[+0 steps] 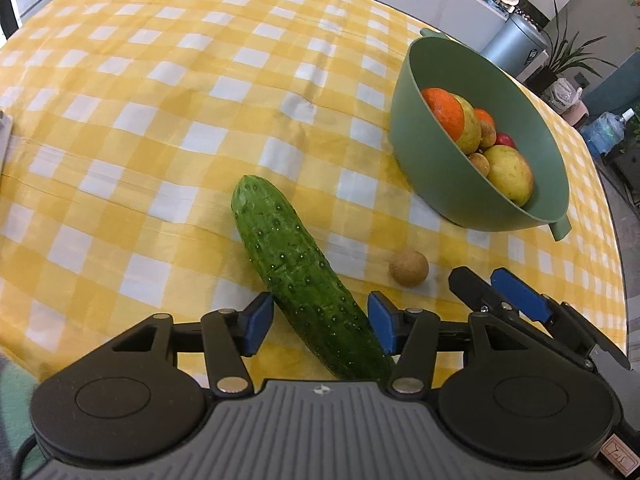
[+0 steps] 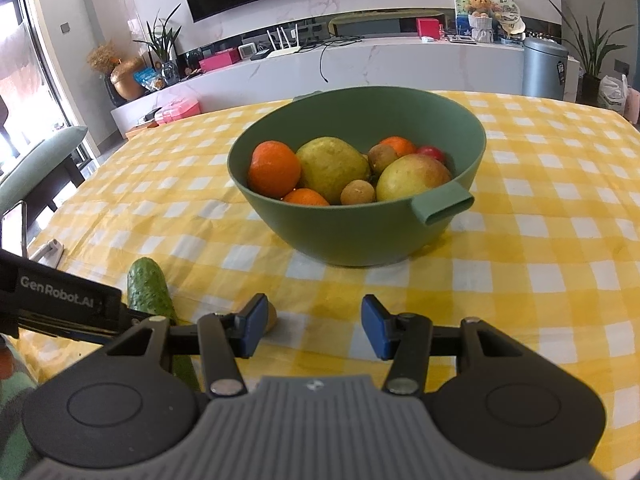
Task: Organize fruits
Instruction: 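Move the left gripper down around the green cucumber on the cloth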
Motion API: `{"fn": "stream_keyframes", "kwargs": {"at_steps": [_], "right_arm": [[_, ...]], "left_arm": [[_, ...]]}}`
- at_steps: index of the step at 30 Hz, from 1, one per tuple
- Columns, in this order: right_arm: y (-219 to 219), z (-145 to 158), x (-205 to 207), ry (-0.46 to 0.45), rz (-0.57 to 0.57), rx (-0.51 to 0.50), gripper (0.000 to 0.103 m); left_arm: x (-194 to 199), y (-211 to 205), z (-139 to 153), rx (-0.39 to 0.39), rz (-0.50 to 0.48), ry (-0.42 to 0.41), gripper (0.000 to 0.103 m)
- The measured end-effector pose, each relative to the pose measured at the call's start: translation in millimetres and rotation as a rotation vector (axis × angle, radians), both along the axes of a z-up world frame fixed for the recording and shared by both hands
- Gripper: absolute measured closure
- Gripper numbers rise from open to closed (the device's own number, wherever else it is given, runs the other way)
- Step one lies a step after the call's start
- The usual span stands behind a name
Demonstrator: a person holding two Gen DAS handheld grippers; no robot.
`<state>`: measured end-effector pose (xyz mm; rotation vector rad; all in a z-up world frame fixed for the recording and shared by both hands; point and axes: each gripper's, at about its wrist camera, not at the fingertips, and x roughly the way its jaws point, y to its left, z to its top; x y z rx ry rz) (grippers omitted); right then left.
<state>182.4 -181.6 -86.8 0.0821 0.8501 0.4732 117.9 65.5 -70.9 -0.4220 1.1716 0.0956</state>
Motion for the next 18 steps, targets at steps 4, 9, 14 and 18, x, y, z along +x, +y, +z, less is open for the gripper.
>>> {"fn": "stream_keyframes", "kwargs": {"at_steps": [4,9,14,18], "right_arm": [[-1,-2,2,0.014,-0.007,0.002,0.054],[-1,-5,5,0.027,-0.02,0.002,0.054],[-1,-8,8,0.044,-0.026,0.002,0.054],[5,-9,8,0.039,0.01,-0.011,0.059]], "left_arm": [[2,-2,0,-0.009,-0.007,-0.039,0.046],[8,-5,0,-0.018,-0.037,-0.079,0.048],[12,-6,-4,-0.029,-0.024,-0.078,0.045],[13,-6,-7,-0.031,-0.007,-0.076,0.039]]}}
